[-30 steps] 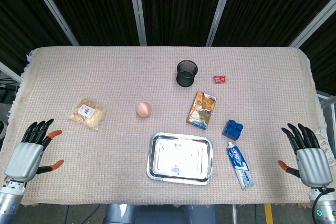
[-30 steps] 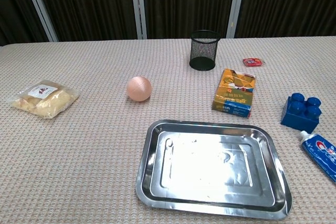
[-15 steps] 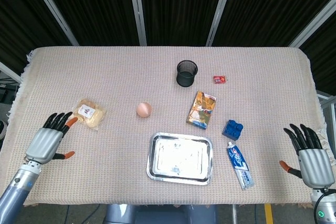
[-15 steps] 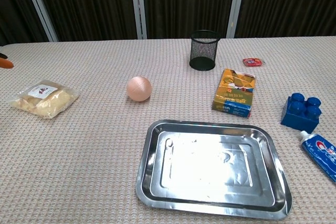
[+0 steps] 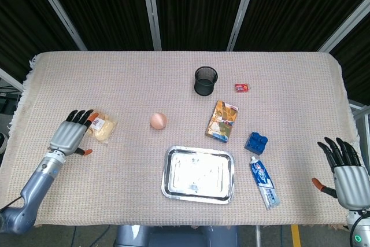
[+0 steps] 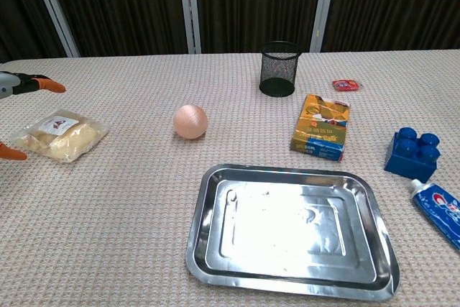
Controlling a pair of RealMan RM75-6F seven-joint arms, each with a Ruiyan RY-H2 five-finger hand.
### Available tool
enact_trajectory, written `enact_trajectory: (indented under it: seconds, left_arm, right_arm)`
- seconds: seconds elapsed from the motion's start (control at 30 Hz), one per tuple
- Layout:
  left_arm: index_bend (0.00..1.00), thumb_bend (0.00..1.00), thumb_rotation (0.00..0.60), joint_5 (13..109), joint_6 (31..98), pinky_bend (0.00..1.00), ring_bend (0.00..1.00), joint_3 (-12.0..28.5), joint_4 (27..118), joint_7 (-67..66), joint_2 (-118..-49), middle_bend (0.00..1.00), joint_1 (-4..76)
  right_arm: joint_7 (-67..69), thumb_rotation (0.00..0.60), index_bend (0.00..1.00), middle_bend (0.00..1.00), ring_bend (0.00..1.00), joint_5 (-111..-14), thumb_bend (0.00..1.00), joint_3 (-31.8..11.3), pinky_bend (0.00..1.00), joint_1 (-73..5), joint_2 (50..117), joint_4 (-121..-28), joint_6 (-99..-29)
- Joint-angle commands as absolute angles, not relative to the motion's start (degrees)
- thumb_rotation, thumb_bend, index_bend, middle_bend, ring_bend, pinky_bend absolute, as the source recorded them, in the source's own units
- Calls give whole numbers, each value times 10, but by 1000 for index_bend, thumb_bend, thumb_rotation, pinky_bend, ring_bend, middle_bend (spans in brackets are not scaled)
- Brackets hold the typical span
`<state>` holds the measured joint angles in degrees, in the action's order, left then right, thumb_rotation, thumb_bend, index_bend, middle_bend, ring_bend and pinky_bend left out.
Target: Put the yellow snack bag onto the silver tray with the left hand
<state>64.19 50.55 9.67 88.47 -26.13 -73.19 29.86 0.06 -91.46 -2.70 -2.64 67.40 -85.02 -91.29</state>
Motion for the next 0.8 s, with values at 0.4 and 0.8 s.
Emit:
enact_trajectory:
  seconds: [0.4,0.8]
  left_arm:
    - [60,91,552,513,443,0,0,102,782,-325,-800,0,376]
    - [195,296,596,442,412,123,0,95,708,-330,-847,0,414]
  right_arm:
    - [-1,600,134,79,0,-908,0,-30,95,-26,672,-850,-910]
    - [-7,600,134,79,0,-903,0,-32,95,-28,672,-852,-904]
